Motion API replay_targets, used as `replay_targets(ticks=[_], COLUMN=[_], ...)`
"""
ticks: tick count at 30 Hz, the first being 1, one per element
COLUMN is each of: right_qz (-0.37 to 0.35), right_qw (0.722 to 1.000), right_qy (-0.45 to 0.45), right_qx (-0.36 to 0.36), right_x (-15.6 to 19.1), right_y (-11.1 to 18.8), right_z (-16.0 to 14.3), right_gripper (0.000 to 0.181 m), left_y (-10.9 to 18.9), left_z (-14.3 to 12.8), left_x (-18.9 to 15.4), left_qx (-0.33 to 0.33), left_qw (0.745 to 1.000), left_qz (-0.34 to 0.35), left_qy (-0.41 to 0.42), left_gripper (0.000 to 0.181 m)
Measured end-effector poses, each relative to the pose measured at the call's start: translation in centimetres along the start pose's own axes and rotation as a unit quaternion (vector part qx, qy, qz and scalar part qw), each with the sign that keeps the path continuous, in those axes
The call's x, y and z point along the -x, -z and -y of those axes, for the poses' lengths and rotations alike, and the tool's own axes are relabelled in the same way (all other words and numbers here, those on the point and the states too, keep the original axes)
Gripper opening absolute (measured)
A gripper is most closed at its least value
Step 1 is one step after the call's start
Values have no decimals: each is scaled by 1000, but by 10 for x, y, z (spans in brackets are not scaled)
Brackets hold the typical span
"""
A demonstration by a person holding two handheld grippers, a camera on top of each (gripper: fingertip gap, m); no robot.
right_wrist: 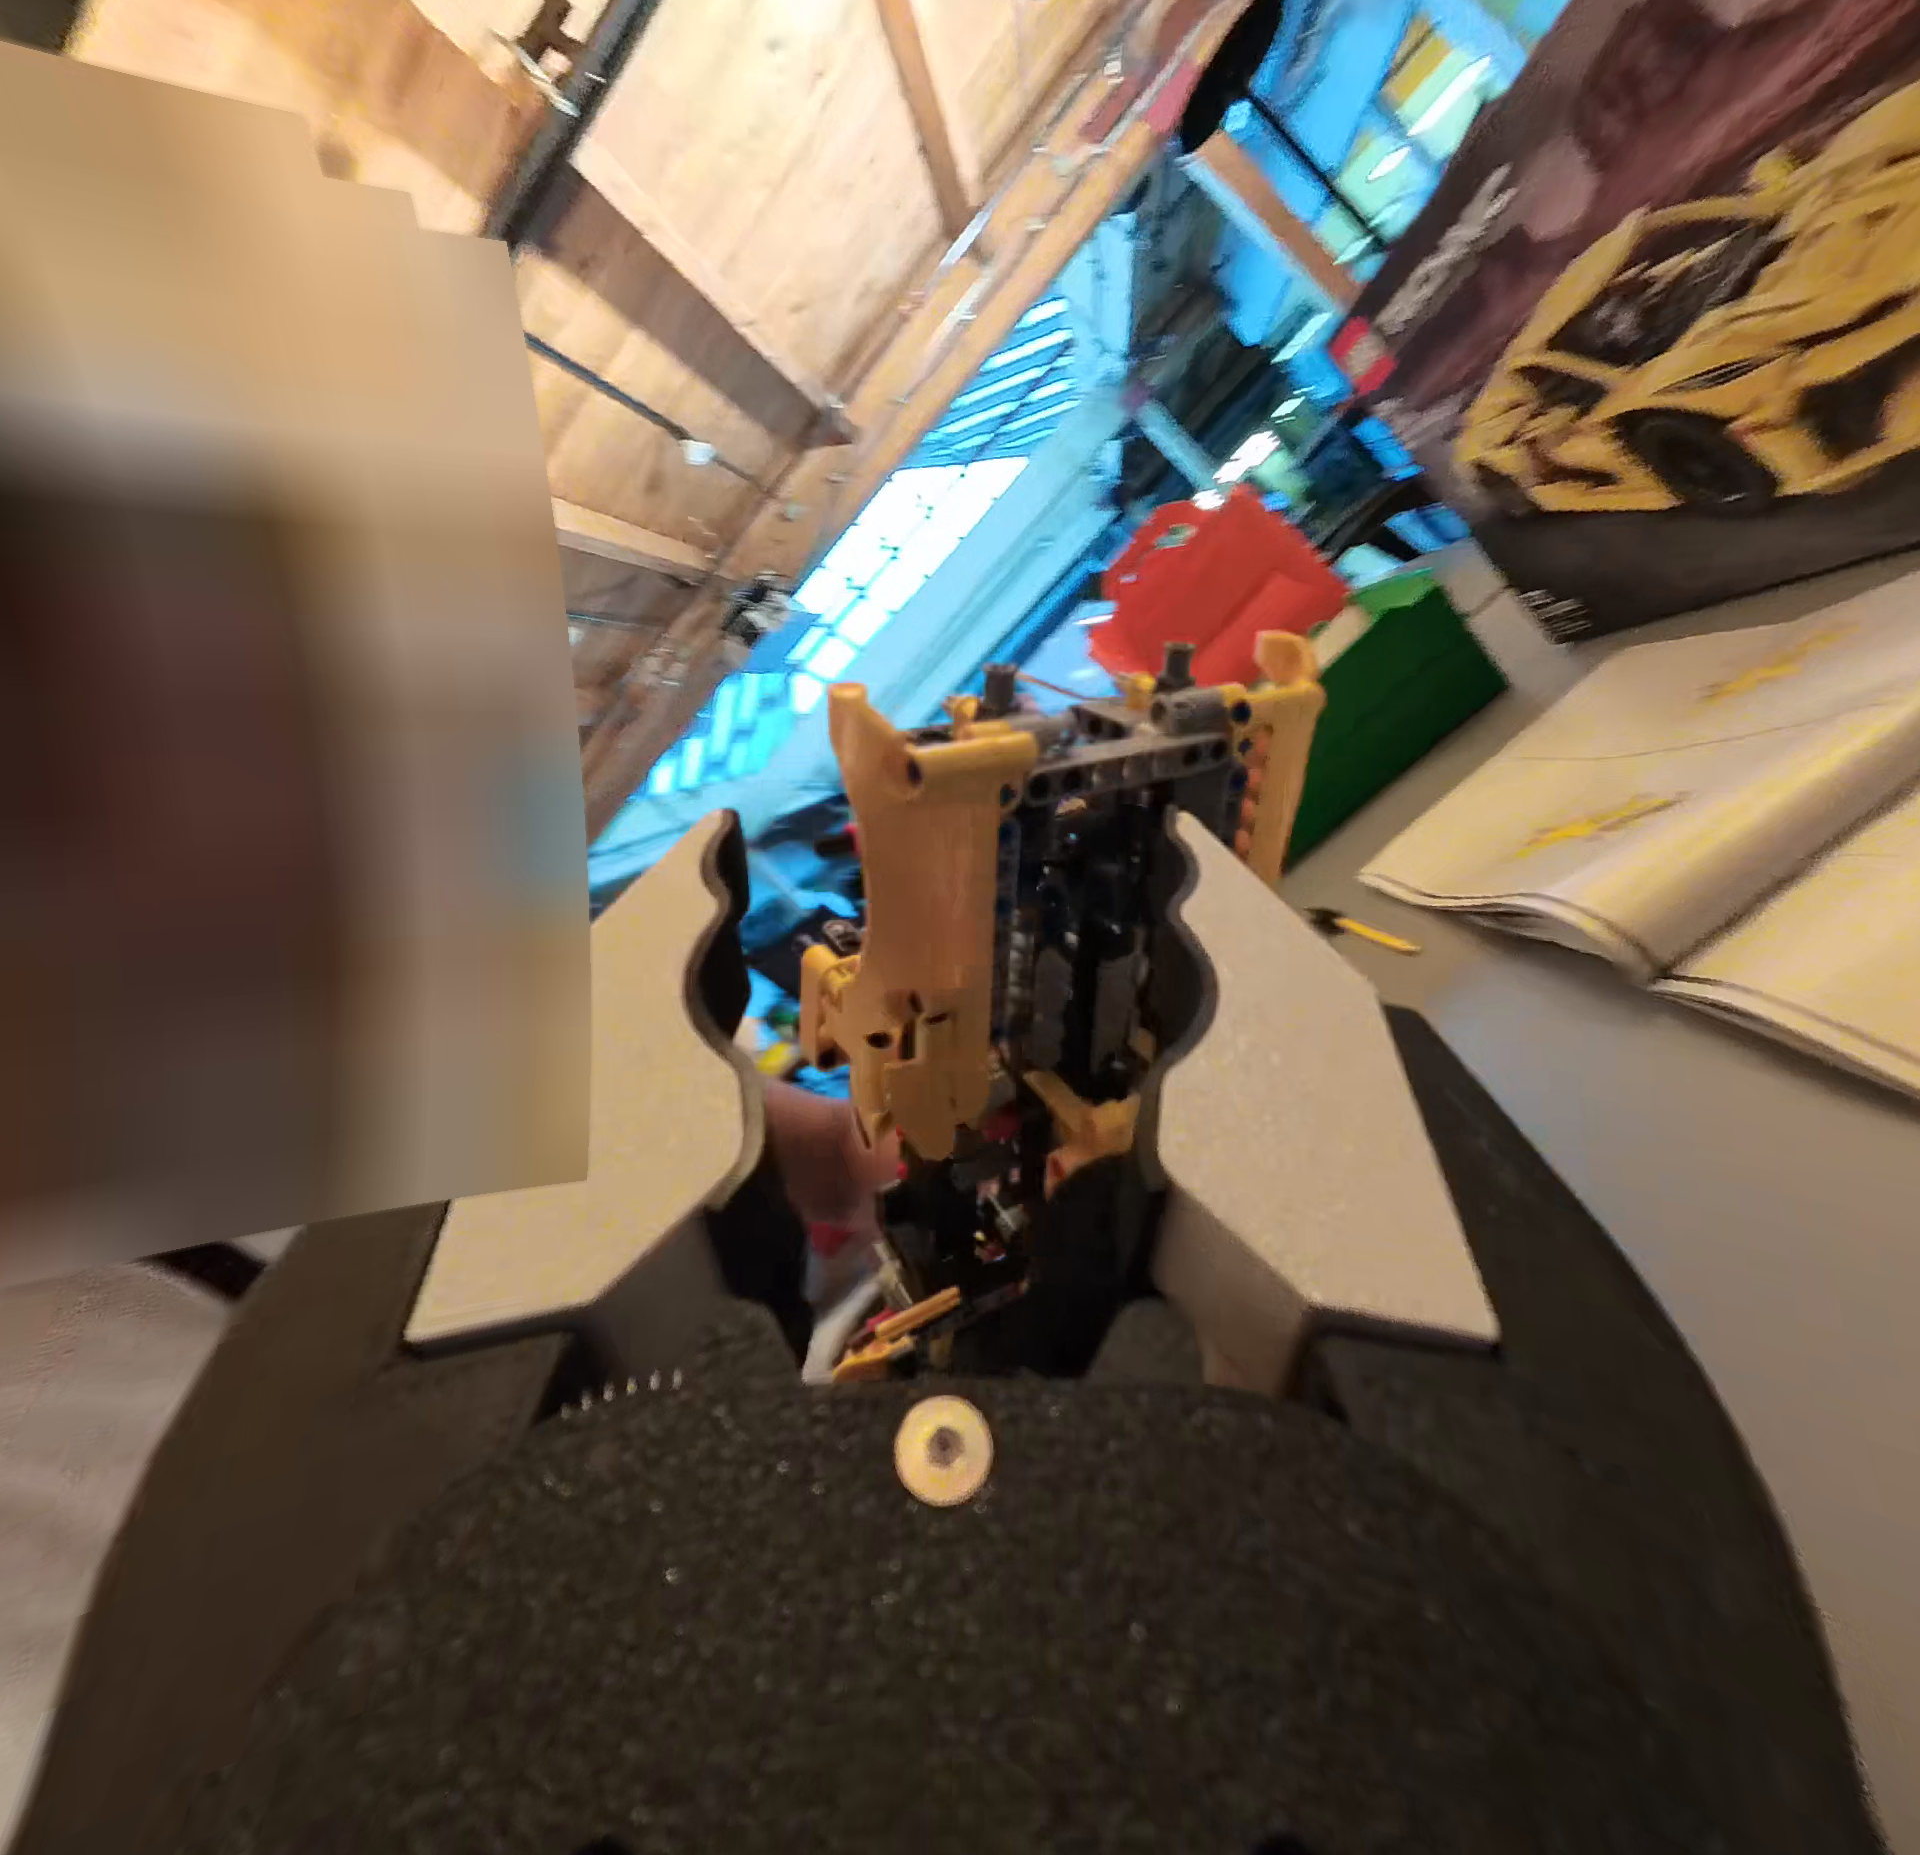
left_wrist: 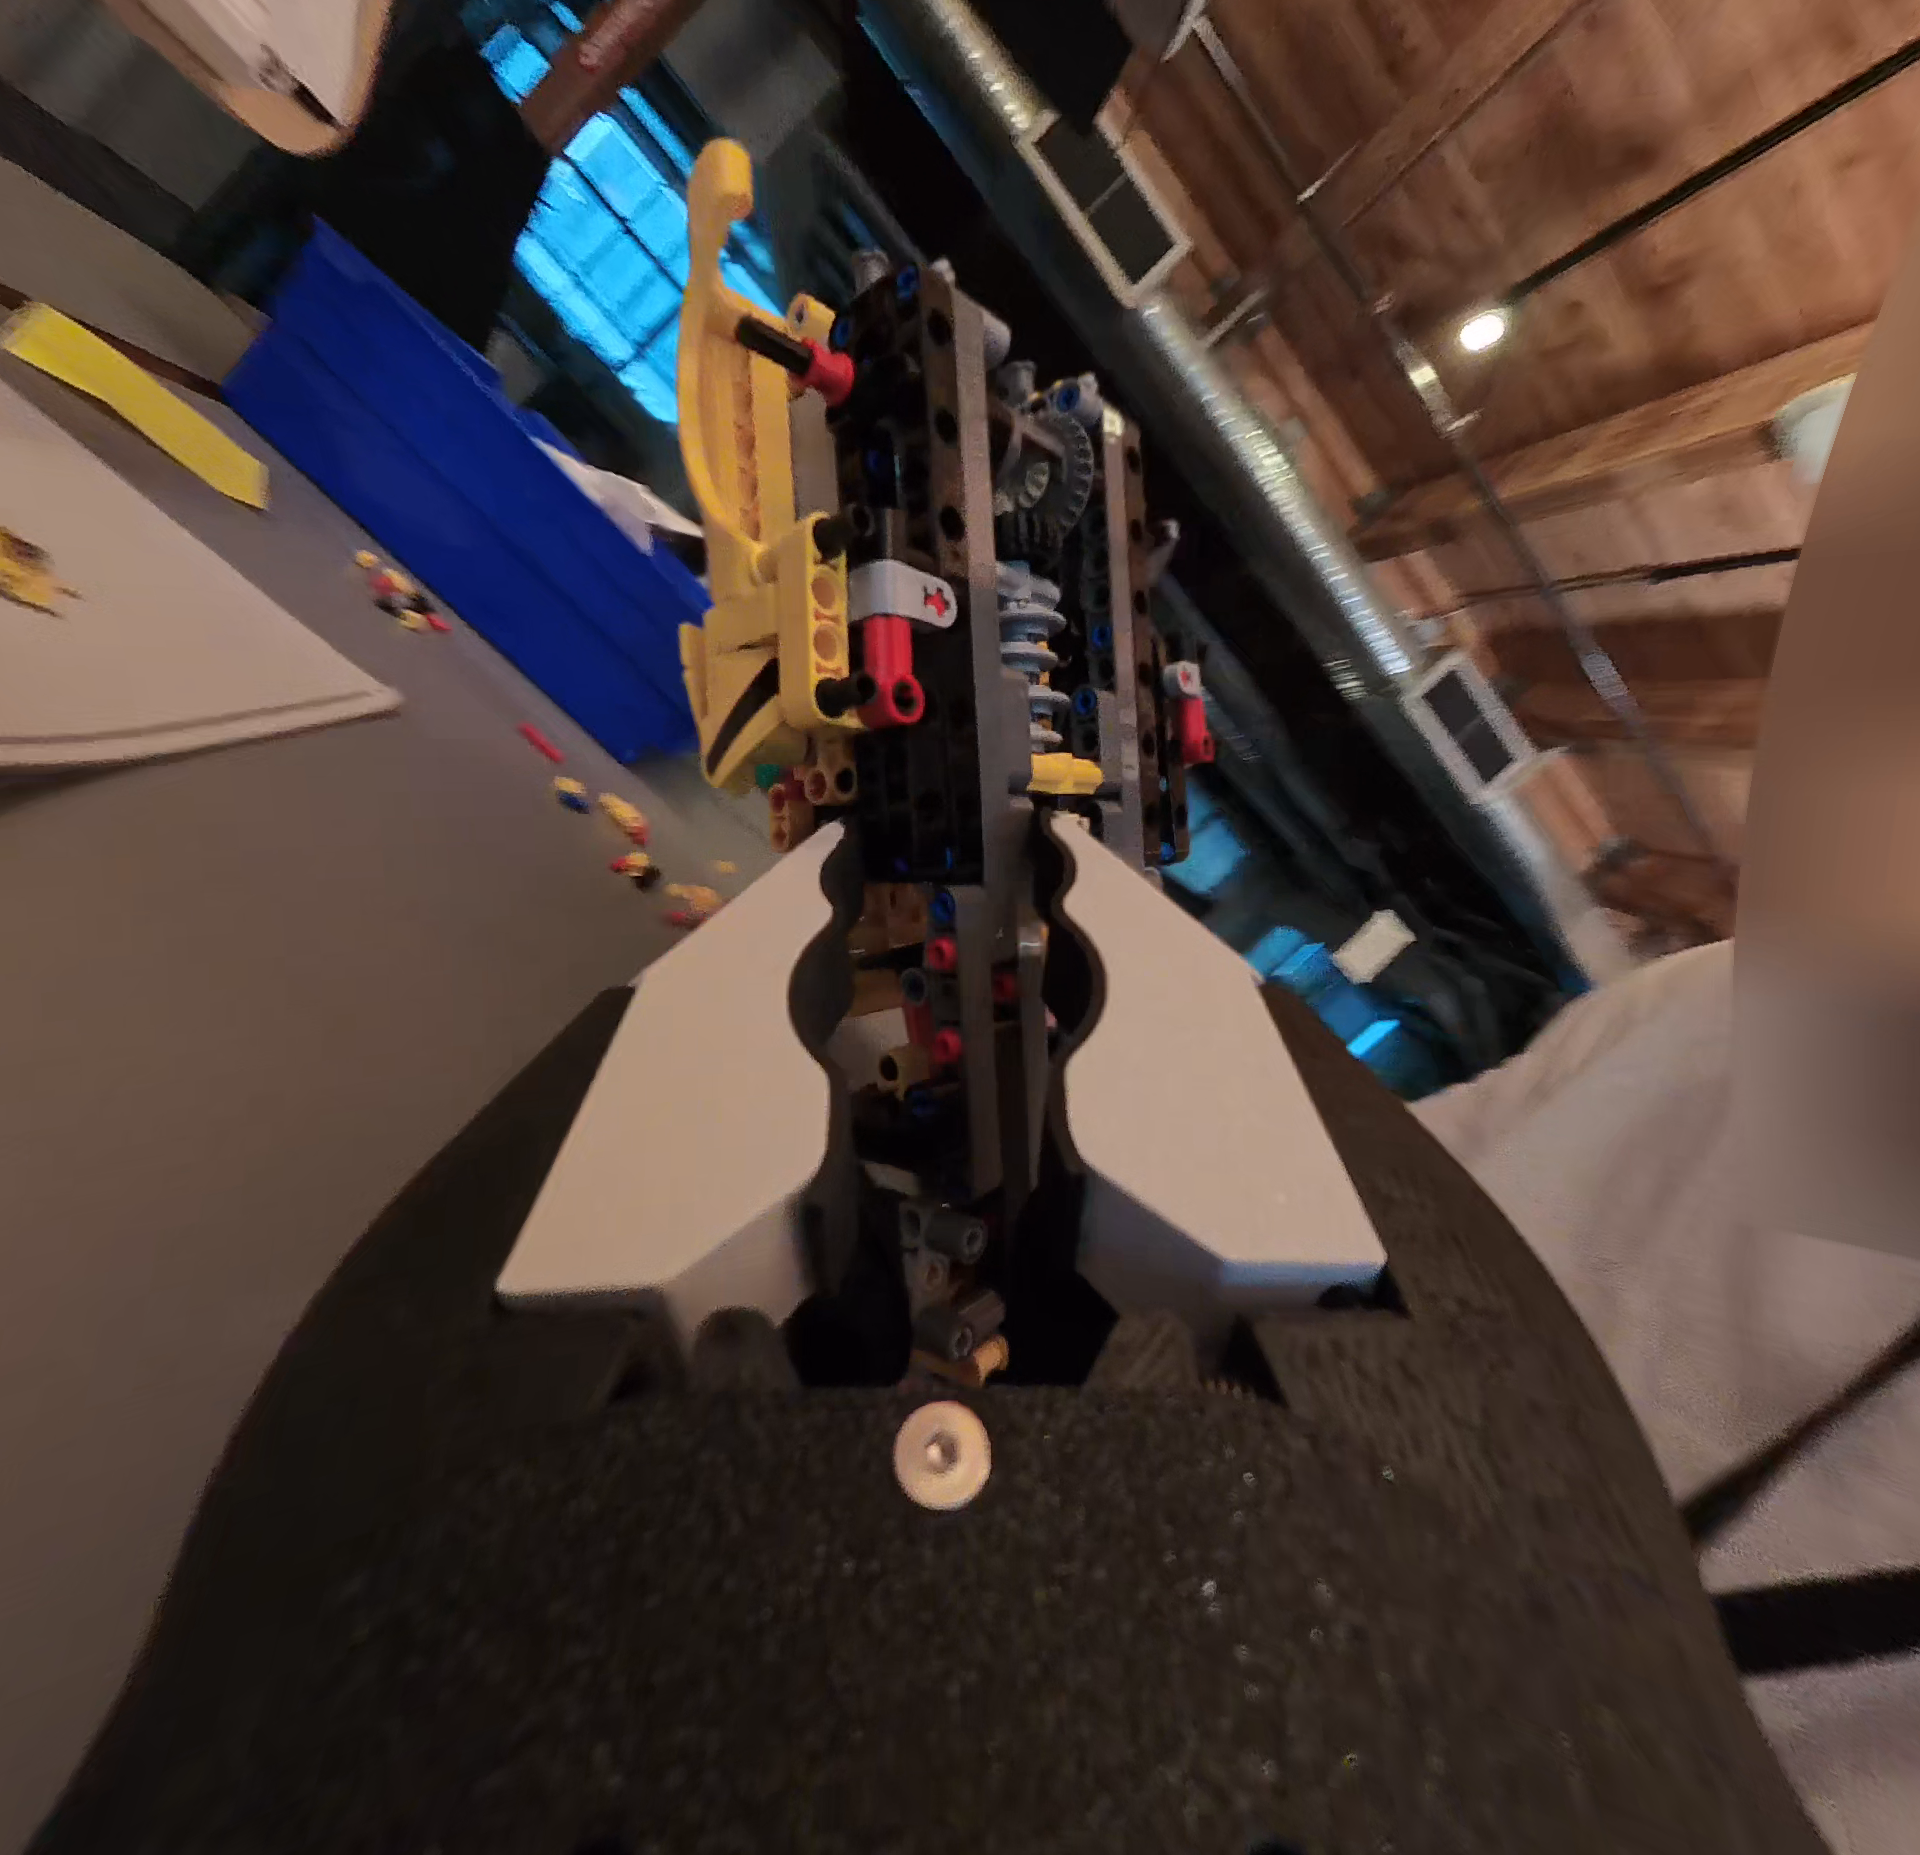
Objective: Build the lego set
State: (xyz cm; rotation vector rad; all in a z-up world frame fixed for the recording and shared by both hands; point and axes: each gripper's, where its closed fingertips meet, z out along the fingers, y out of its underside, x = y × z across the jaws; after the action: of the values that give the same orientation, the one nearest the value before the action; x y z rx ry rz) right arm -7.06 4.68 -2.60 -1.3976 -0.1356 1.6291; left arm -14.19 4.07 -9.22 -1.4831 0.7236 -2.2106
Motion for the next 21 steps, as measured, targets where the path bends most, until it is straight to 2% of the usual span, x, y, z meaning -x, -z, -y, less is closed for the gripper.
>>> replay_targets(ticks=[4, 7, 9, 11, 14, 18, 21], right_qz=[-121, -201, -213, -213, -216, -224, -226], right_qw=[991, 974, 972, 972, 973, 971, 972], right_qy=[62, 100, 91, 85, 73, 77, 69], right_qx=[7, 4, 35, 52, 38, -22, -14], right_x=[-12, -22, -27, -31, -36, -44, -48], right_y=[7, 13, 9, 6, 5, 3, 1], right_z=[-24, -36, -50, -58, -57, -51, -50], right_gripper=[76, 67, 68, 53, 50, 49, 50], left_y=[7, 10, 9, 7, 7, 8, 12], left_z=[5, 9, 8, 4, 3, 1, 6], left_x=[16, 18, 18, 18, 22, 29, 33], left_qx=[9, 6, 9, 14, 5, -4, -16], left_qw=[987, 975, 972, 971, 973, 973, 975], left_qz=[109, 149, 156, 157, 165, 182, 183], left_qy=[-117, -166, -177, -179, -161, -142, -127], left_gripper=[31, 31, 31, 31, 31, 31, 31])
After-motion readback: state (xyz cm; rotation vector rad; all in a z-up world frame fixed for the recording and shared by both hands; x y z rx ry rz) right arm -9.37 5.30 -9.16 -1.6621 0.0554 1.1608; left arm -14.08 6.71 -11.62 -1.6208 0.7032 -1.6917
